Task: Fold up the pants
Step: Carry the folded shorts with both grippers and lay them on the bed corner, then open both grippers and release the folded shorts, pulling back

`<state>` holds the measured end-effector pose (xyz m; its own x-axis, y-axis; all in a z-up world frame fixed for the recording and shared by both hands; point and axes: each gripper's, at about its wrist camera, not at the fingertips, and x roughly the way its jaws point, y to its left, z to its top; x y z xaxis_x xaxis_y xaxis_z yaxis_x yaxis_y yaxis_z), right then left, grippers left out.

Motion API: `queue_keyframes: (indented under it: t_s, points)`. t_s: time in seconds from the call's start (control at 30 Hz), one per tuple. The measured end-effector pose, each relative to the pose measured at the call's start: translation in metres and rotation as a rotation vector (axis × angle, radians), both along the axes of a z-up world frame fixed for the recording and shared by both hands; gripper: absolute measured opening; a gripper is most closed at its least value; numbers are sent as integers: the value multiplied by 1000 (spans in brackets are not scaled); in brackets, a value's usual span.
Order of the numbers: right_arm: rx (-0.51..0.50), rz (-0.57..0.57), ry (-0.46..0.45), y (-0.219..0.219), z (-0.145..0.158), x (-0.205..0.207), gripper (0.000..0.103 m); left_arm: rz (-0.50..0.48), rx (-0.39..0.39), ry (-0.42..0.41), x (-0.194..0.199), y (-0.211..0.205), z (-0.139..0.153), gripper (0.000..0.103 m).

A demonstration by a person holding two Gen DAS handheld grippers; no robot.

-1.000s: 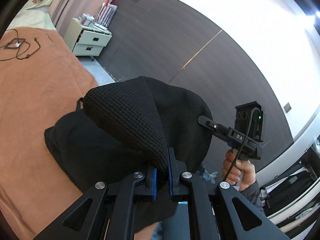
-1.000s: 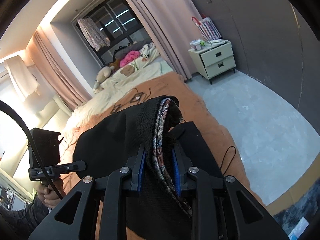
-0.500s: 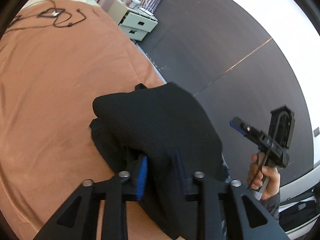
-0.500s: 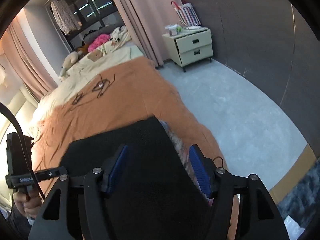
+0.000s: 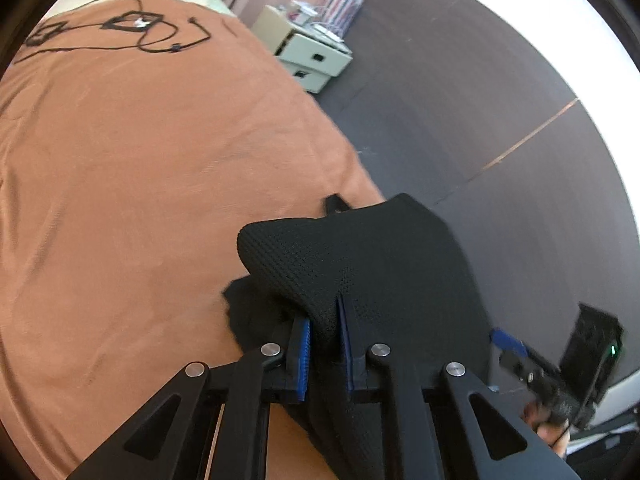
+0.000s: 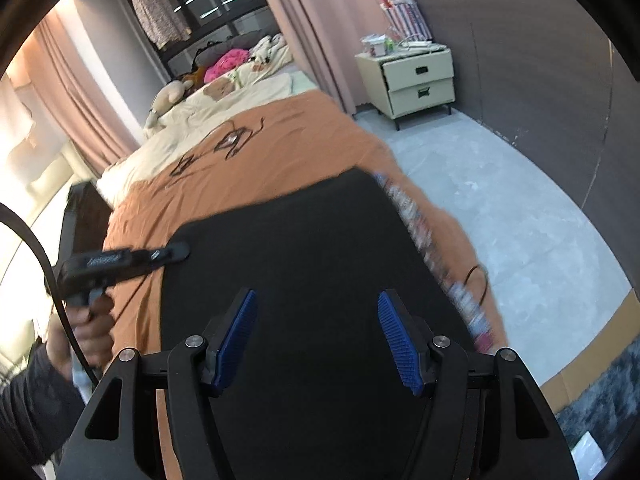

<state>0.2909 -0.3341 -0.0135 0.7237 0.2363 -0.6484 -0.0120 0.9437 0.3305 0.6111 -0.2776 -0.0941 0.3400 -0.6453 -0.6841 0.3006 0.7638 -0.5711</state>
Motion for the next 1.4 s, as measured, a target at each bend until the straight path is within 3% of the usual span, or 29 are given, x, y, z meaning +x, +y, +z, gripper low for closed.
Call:
queue_keyframes:
  t_s: [0.17, 0.3, 0.53, 0.8, 1.0, 1.07, 1.27, 1.4]
  points:
    - [-72, -23, 40, 0, -10, -15, 62, 27, 77, -24, -10, 9, 3, 30]
    - [-123, -20, 75, 1, -7, -45, 62, 11, 139, -49, -11, 12, 6, 30]
    - [-165, 4, 165, 12, -10, -92, 62, -27, 178, -55, -31, 17, 17, 30]
    - [-114, -41, 122, -1, 43, -124, 62, -64, 196, -91, -58, 23, 40, 35]
    - [-136, -75, 89, -2, 83, -140, 62, -82, 205, -160, -91, 36, 72, 59]
    - [-145, -87, 73, 0, 99, -145, 72, -86, 209, -185, -103, 42, 81, 62]
    - [-190, -125, 15, 11, 139, -167, 87, -78, 213, -247, -141, 71, 108, 77]
    - [-212, -122, -10, 28, 155, -180, 87, -56, 232, -312, -163, 89, 125, 93]
